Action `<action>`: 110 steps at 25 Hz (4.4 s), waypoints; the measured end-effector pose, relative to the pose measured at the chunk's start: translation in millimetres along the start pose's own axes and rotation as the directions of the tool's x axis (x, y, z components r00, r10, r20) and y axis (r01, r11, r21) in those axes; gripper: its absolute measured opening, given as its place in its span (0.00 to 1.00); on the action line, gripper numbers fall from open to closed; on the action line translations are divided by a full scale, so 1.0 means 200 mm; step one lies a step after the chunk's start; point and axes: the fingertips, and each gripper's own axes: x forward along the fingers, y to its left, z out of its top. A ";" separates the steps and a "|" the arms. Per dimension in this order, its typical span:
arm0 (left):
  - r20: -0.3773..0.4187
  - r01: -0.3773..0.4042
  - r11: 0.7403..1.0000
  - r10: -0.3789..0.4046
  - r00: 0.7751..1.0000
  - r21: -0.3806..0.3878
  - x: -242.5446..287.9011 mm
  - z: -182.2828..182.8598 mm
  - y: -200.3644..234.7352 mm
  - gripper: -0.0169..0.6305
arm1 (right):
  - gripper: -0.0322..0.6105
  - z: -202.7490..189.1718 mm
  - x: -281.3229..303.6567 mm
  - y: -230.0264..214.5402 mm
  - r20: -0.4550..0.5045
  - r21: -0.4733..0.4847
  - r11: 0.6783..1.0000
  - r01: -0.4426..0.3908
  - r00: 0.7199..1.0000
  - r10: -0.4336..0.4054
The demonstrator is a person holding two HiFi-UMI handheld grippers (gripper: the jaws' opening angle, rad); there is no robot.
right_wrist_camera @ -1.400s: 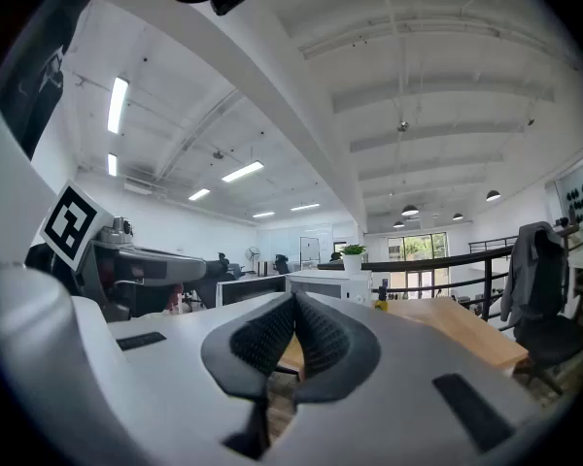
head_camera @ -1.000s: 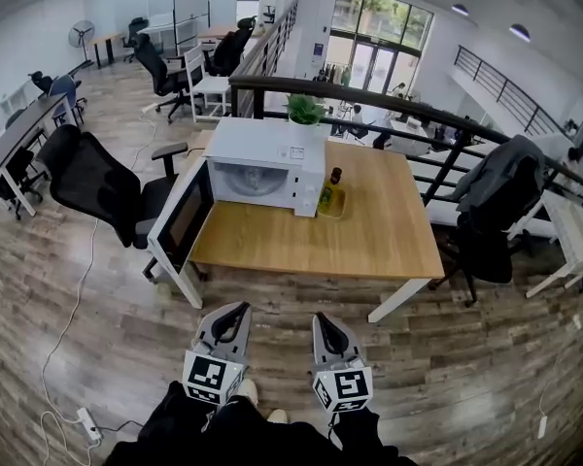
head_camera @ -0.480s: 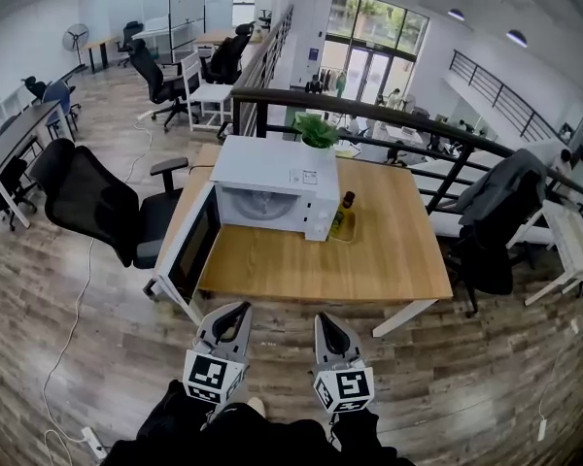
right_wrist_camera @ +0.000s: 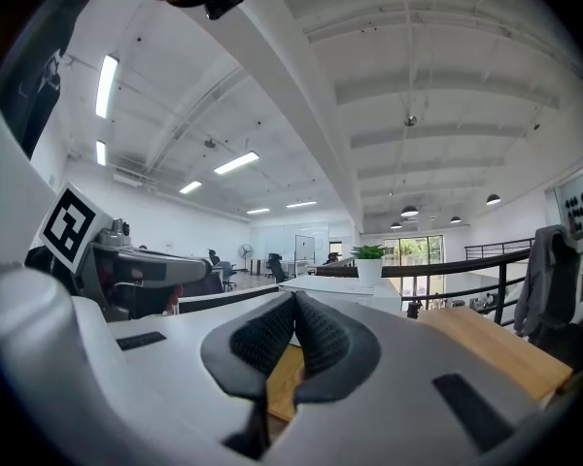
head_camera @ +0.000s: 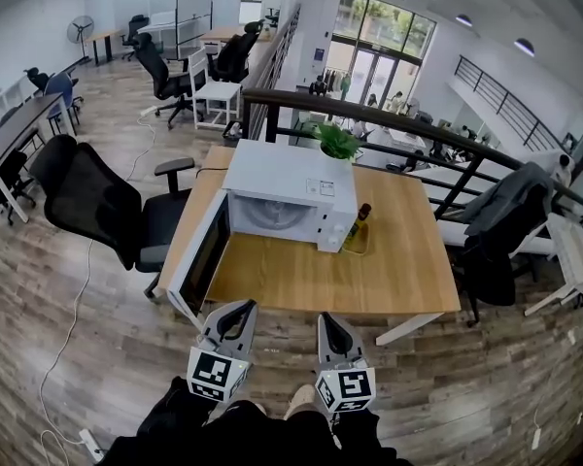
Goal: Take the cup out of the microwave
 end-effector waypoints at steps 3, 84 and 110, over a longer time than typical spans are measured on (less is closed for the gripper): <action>0.000 -0.007 1.000 0.007 1.000 -0.006 0.05 0.00 0.04 0.06 | 0.07 0.00 0.06 -0.02 -0.004 0.002 1.000 -0.006 1.000 0.006; -0.285 -0.534 0.825 0.476 0.832 -0.181 1.29 -0.92 1.34 0.06 | 0.31 -1.11 2.58 -0.28 -0.343 0.157 0.859 -0.488 0.789 0.510; -0.300 -0.571 0.806 0.512 0.805 -0.156 1.12 -0.87 1.35 0.06 | 0.07 -1.06 2.63 -0.19 -0.324 0.031 0.875 -0.484 0.823 0.466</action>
